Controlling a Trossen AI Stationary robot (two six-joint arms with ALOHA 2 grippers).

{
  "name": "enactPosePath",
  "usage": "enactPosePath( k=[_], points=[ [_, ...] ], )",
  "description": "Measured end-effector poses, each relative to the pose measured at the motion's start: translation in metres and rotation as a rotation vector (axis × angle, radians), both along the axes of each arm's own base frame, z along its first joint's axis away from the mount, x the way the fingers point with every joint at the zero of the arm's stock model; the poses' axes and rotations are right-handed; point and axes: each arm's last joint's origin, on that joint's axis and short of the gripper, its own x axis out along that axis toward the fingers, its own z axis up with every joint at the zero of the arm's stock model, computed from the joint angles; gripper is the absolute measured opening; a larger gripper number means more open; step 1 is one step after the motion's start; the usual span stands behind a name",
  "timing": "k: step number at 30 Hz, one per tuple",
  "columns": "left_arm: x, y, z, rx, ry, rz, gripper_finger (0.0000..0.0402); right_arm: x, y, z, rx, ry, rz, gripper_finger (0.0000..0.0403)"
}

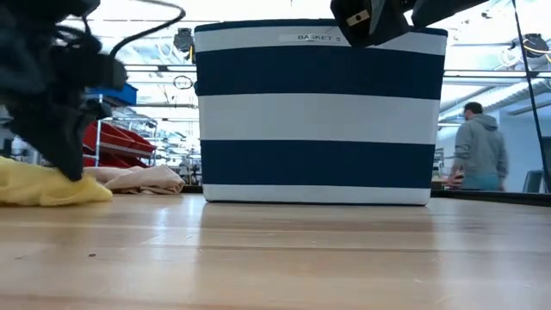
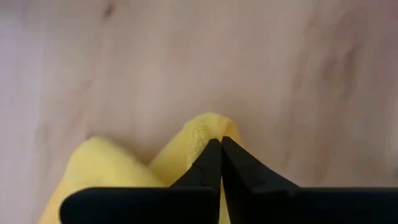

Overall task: Fold towel
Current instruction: Fold the yellow towel

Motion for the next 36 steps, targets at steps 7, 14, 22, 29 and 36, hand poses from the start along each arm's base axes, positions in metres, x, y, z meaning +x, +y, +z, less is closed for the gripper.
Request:
enactPosePath(
  k=[7, 14, 22, 29, 36],
  points=[
    [0.030, -0.014, 0.046, -0.033, -0.226, -0.098, 0.0002, 0.001, 0.001, 0.001, 0.020, -0.007, -0.016, 0.0146],
    [0.055, -0.017, 0.088, -0.024, -0.464, -0.136, 0.0001, 0.009, 0.003, 0.007, 0.071, -0.098, -0.040, 0.0146],
    [0.067, -0.002, 0.086, -0.035, -0.478, -0.072, 0.0001, 0.023, 0.012, -0.016, -0.033, -0.105, -0.117, 0.0146],
    [0.089, 0.003, 0.060, -0.100, -0.395, -0.084, 0.0001, 0.040, 0.019, -0.050, -0.163, -0.106, -0.177, 0.0146],
    [0.100, 0.011, 0.035, -0.071, -0.285, -0.048, 0.0000, 0.053, 0.021, -0.078, -0.291, -0.137, -0.270, 0.0146]
  ],
)
